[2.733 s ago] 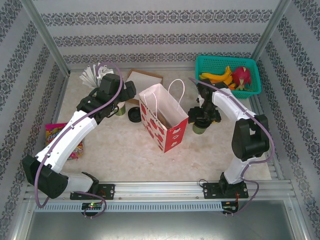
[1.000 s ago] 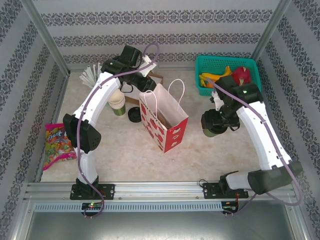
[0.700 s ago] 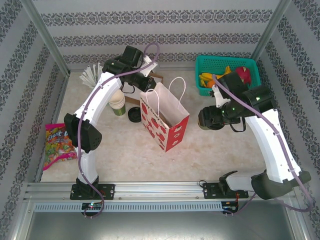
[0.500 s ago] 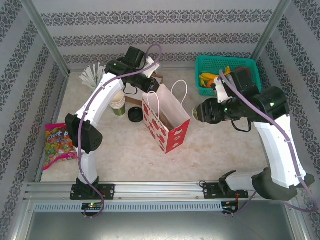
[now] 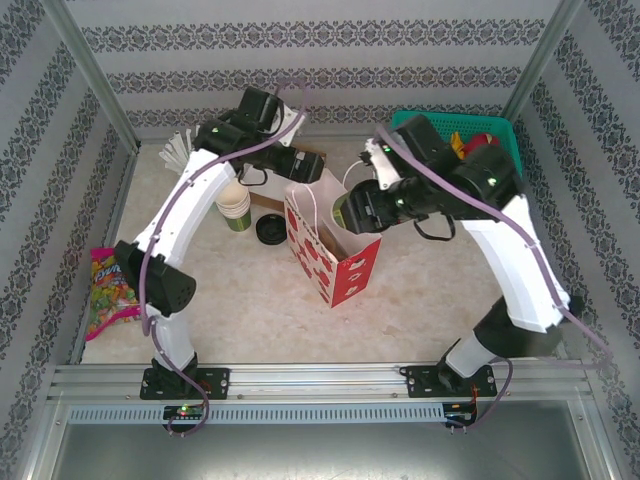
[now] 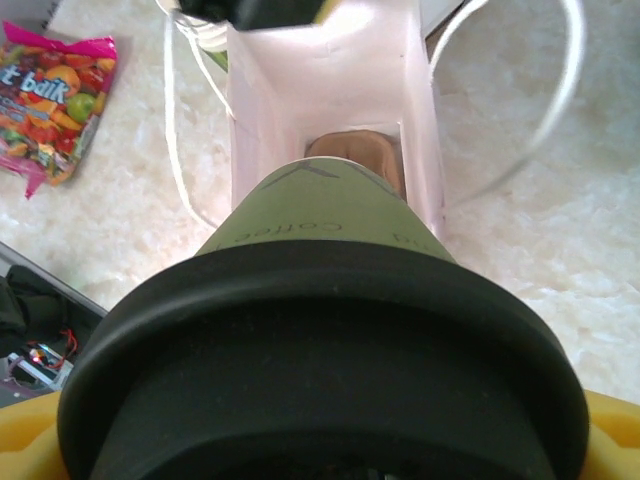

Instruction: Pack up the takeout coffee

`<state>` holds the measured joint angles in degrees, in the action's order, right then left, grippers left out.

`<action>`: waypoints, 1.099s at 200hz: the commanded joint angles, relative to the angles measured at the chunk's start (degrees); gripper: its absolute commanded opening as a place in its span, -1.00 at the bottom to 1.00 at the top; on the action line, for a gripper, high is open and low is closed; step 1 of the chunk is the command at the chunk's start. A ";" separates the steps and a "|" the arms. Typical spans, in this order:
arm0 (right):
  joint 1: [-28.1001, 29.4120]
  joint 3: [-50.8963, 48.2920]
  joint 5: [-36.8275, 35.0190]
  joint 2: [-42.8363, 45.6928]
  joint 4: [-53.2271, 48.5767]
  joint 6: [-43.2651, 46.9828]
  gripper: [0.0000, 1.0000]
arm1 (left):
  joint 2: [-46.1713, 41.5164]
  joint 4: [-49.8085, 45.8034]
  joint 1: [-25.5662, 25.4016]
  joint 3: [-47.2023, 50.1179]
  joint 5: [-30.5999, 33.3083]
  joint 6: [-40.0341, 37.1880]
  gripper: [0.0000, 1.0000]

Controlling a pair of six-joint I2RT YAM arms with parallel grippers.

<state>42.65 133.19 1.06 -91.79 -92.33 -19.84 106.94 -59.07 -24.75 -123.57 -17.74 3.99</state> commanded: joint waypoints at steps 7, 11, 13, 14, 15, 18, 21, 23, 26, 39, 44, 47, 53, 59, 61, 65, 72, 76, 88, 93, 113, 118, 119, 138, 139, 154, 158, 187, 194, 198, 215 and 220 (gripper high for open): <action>0.98 3.06 -1.94 -3.50 -11.46 -1.17 0.37 | -6.65 2.37 -0.41 1.81 7.90 9.49 0.98; 1.09 3.24 -1.86 -3.89 -11.55 -1.18 0.37 | -7.36 2.79 -0.40 2.54 7.22 10.41 0.96; 1.24 3.42 -1.82 -4.31 -11.55 -1.24 0.37 | -7.71 3.10 -0.39 2.89 6.69 10.68 0.95; 1.24 3.42 -1.82 -4.31 -11.55 -1.24 0.37 | -7.88 3.22 -0.43 3.07 6.55 10.91 0.95; 1.27 3.45 -1.79 -4.42 -11.55 -1.20 0.37 | -8.06 3.37 -0.45 3.29 6.21 11.11 0.94; 1.38 3.48 -1.78 -4.67 -11.56 -1.28 0.37 | -8.54 3.65 -0.50 3.86 5.24 11.59 0.93; 1.41 3.48 -1.57 -4.97 -11.56 -1.33 0.37 | -8.99 4.08 -0.49 4.34 4.28 12.01 0.91; 1.41 3.48 -1.54 -5.15 -11.56 -1.34 0.37 | -9.37 4.34 -0.56 4.77 3.65 12.32 0.90; 1.46 3.48 -1.48 -5.35 -11.55 -1.42 0.38 | -9.84 4.72 -0.63 5.39 2.74 12.65 0.88; 1.60 3.57 -1.24 -6.26 -11.55 -1.90 0.38 | -11.48 5.49 -1.12 7.40 -0.26 13.25 0.83; 1.56 3.62 -1.00 -6.53 -11.55 -1.83 0.38 | -11.89 5.26 -1.33 7.90 -0.48 13.29 0.82; 1.64 3.65 -0.80 -6.76 -11.55 -1.91 0.38 | -12.04 4.98 -1.56 8.06 -0.39 13.32 0.81; 1.77 3.68 -0.58 -7.06 -11.55 -1.82 0.38 | -12.19 4.39 -1.78 8.33 -0.37 13.25 0.79; 1.82 3.75 -0.45 -7.22 -11.55 -1.90 0.38 | -12.19 3.87 -2.07 8.47 -0.56 13.03 0.78; 1.86 3.75 -0.51 -7.30 -11.55 -1.93 0.38 | -12.15 3.70 -2.10 8.51 -0.59 12.92 0.78; 1.84 3.75 -0.58 -7.41 -11.55 -1.95 0.38 | -11.98 3.27 -2.23 8.45 -0.71 12.70 0.78; 1.80 3.62 -0.61 -7.52 -11.55 -1.90 0.38 | -11.69 2.64 -2.45 8.23 -0.86 12.47 0.78; 1.78 3.50 -0.48 -7.61 -11.55 -1.88 0.38 | -11.44 2.36 -2.52 8.09 -1.20 12.38 0.78; 1.87 3.27 -0.29 -7.94 -11.55 -1.89 0.38 | -10.73 1.82 -2.87 7.59 -2.56 12.10 0.78; 1.85 3.15 -0.07 -8.17 -11.55 -1.95 0.38 | -10.42 1.49 -3.00 7.20 -2.88 12.10 0.78; 2.10 2.96 0.16 -9.24 -11.46 -1.91 0.38 | -9.49 0.56 -3.80 6.17 -3.16 11.70 0.78; 2.08 2.96 0.16 -9.49 -11.46 -1.92 0.38 | -9.40 0.45 -3.91 6.07 -3.18 11.66 0.77; 2.08 2.96 0.21 -9.56 -11.46 -1.90 0.38 | -9.34 0.45 -3.91 6.11 -3.18 11.66 0.77; 2.27 2.81 0.60 -10.29 -10.97 -1.95 0.38 | -10.08 0.38 -3.90 6.94 -3.51 11.56 0.58; 2.26 2.79 0.61 -10.32 -10.95 -1.96 0.38 | -10.17 0.41 -3.90 7.03 -3.48 11.56 0.57; 2.30 1.98 1.44 -10.64 -9.86 -2.18 0.38 | -11.74 1.28 -3.90 9.04 -4.29 11.14 0.40; 2.30 1.84 1.57 -10.73 -9.65 -2.29 0.38 | -12.18 1.47 -3.91 9.54 -4.43 11.05 0.37; 2.22 0.43 0.81 -11.39 -8.80 -2.52 0.38 | -14.64 2.02 -3.90 13.12 -4.57 9.90 0.15; 2.14 -0.35 0.70 -11.24 -8.29 -2.58 0.38 | -15.19 2.15 -3.91 14.10 -4.61 9.60 0.11; 2.04 -0.92 0.74 -11.18 -7.95 -2.53 0.38 | -15.53 2.18 -3.84 14.58 -4.45 9.55 0.08; 1.82 -2.70 1.81 -10.89 -6.65 -2.54 0.37 | -16.73 2.43 -3.72 16.11 -3.42 9.35 0.05; 1.85 -3.26 2.15 -10.86 -6.24 -2.49 0.37 | -17.10 2.74 -3.72 16.64 -3.28 9.37 0.06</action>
<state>44.47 132.14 1.85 -102.80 -92.33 -21.32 92.75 -57.04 -28.14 -109.01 -21.19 14.57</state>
